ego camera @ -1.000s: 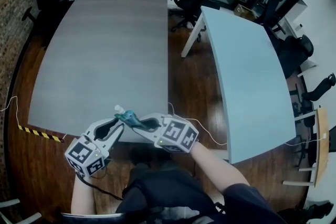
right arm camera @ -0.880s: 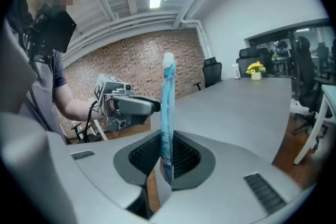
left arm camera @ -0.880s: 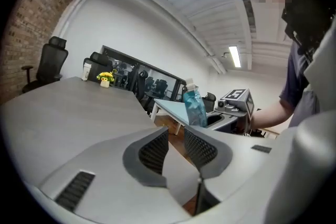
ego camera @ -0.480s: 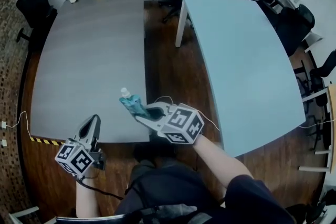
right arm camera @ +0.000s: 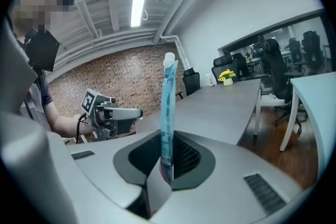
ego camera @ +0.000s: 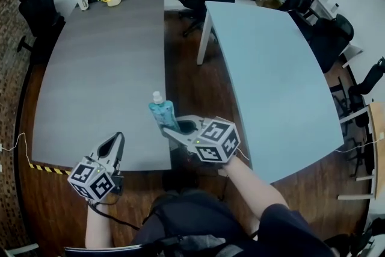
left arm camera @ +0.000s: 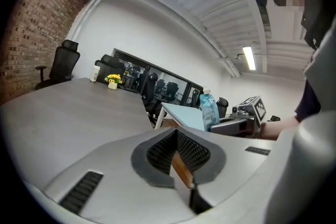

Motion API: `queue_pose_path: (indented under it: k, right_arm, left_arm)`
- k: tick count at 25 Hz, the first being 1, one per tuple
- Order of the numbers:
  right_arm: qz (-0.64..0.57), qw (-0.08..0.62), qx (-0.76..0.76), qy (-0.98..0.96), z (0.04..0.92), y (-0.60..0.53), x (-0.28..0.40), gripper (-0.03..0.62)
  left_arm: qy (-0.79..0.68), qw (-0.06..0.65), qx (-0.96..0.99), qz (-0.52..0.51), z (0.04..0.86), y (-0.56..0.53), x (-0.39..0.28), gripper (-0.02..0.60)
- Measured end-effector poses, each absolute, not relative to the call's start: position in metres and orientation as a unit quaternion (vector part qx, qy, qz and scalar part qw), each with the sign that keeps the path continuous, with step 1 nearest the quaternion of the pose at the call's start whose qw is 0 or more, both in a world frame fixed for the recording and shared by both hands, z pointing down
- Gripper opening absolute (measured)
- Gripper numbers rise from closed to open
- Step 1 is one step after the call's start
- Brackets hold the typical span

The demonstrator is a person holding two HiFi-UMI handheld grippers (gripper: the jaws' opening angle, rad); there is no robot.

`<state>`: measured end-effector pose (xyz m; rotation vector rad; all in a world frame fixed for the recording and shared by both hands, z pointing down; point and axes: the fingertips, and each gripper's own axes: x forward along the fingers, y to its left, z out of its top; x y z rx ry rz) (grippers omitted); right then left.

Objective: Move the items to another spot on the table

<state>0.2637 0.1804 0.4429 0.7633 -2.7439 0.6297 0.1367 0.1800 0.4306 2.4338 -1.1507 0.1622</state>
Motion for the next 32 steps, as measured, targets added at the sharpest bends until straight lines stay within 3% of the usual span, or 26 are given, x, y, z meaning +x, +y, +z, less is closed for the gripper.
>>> queue_pose_path:
  k: [12,21,27,32]
  right_arm:
    - [0.214,0.13,0.315,-0.915,0.436,0.19,0.26,0.04]
    - [0.222,0.136,0.313,-0.913,0.443,0.185,0.273,0.04]
    - [0.229,0.125,0.295,-0.919,0.446,0.159,0.295,0.04]
    - [0.239,0.103,0.284,-0.923,0.451,0.127,0.336,0.04]
  left_arm:
    - [-0.334,0.265,0.903,0.051,0.459,0.158,0.173,0.005]
    - [-0.304,0.246,0.917,0.075,0.458,0.147,0.207,0.005]
    - [-0.321,0.239,0.913,0.078,0.461,0.132,0.207,0.005]
    - [-0.336,0.239,0.906,0.094,0.465,0.1,0.249,0.005]
